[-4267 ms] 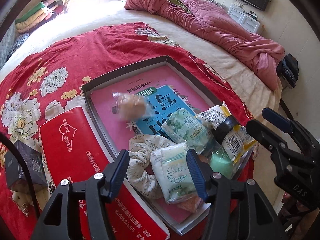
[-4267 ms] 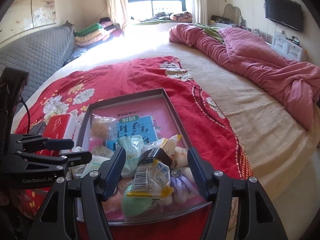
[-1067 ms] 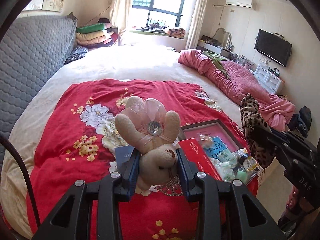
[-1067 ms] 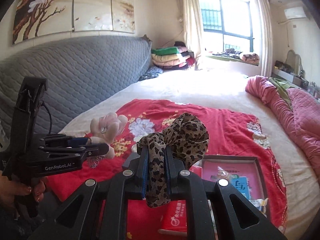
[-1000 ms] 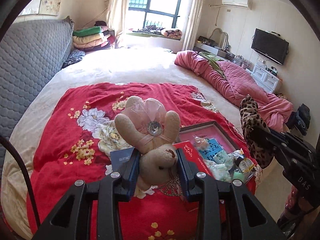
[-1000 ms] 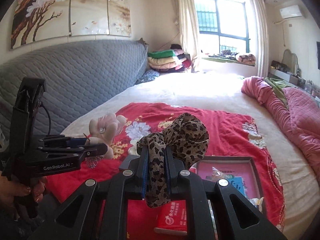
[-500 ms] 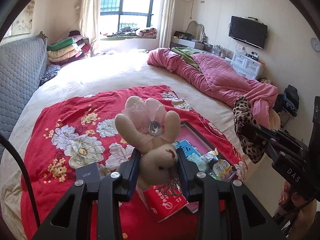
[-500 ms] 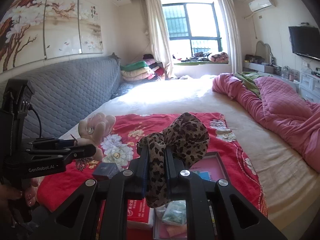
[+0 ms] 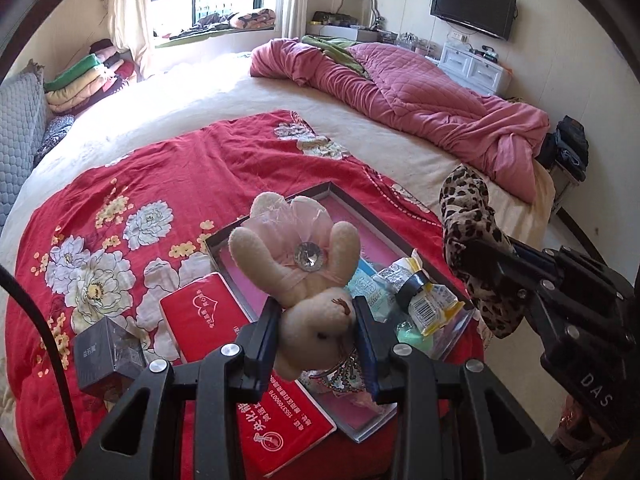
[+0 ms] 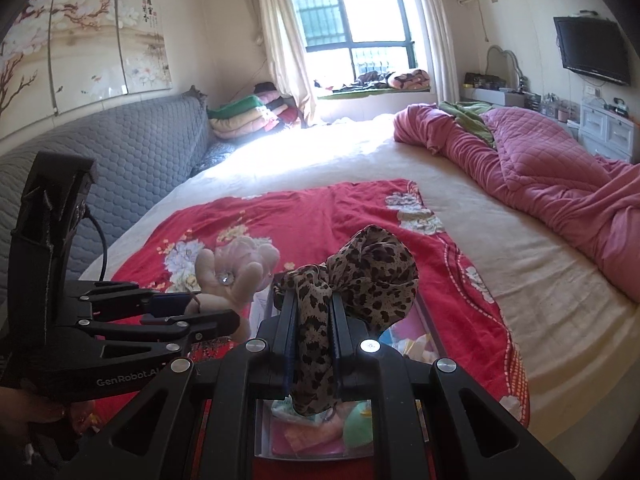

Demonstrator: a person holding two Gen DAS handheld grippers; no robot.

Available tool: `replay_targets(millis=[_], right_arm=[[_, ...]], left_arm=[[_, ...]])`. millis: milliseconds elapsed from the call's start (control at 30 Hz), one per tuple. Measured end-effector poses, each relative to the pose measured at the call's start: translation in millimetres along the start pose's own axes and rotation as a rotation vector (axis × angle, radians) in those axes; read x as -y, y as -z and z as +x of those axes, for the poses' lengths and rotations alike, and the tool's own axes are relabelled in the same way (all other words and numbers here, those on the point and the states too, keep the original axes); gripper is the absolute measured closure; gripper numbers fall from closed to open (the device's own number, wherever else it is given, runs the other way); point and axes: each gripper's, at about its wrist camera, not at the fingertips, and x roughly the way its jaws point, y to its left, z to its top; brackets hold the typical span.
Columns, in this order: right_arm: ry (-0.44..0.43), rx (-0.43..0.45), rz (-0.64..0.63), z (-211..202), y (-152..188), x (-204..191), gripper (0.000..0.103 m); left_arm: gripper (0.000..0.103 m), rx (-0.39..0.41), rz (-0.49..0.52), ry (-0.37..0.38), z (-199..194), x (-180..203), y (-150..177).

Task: Organize soft objects
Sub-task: 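Carry the teddy bear and leopard scrunchie over the pink tray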

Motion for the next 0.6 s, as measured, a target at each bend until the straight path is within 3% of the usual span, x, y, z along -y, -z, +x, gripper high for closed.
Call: replay_targets(millis=[600], right_arm=[[-0.013,-0.212,-0.012,82,45,18,0.087]], left_arm=[[0.067,-0.141,0.019,-0.027,75,-3,9]])
